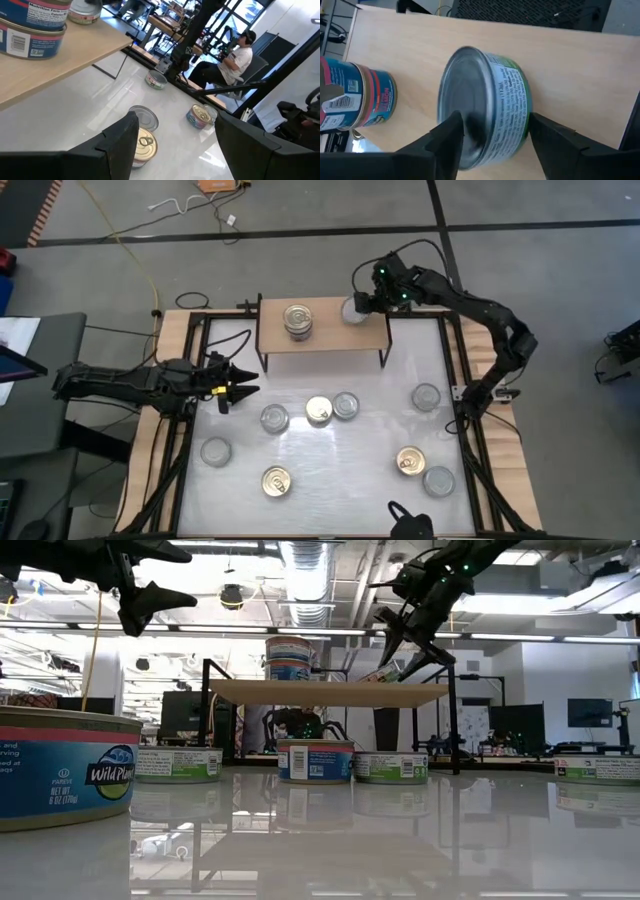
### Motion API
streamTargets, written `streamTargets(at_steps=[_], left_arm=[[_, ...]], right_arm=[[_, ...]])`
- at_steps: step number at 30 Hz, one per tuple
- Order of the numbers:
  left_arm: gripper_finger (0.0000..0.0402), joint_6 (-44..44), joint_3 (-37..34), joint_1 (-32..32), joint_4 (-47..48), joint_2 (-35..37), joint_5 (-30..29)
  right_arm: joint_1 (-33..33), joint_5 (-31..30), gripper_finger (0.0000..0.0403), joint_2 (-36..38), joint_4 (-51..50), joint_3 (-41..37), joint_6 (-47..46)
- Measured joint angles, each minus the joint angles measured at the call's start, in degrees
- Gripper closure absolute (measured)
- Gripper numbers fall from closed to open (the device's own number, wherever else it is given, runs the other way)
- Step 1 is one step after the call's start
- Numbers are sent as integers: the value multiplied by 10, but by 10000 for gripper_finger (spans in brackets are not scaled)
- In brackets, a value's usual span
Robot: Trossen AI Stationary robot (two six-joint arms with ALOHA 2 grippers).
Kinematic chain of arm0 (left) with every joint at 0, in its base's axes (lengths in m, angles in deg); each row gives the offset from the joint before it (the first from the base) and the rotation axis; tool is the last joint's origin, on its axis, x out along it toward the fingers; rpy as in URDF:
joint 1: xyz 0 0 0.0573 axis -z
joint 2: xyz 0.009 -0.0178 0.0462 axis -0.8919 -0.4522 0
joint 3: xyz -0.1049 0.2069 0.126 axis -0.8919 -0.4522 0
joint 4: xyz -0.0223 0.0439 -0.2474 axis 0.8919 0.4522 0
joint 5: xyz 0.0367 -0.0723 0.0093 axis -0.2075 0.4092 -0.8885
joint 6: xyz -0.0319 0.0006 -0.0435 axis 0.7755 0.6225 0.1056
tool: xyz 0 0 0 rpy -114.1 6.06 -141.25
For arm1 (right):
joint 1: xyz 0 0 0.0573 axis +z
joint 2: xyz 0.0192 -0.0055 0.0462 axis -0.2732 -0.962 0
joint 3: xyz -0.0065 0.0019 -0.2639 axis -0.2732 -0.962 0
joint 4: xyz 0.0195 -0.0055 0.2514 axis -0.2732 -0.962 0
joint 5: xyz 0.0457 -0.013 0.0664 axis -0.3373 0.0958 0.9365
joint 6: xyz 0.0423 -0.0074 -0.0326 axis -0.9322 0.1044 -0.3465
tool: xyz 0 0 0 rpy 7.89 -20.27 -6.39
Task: Stack canned seafood by type on shelf
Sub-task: Put the green white tuna can on the shelf
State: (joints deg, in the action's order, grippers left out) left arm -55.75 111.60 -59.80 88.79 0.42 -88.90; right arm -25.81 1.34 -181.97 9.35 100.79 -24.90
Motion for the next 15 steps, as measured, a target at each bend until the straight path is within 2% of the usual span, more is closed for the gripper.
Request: streamTargets(at_steps=[15], left_arm=[[151,1,0,0,-1,0,0]], right_arm=[[-9,0,147,0,3,0,-3]])
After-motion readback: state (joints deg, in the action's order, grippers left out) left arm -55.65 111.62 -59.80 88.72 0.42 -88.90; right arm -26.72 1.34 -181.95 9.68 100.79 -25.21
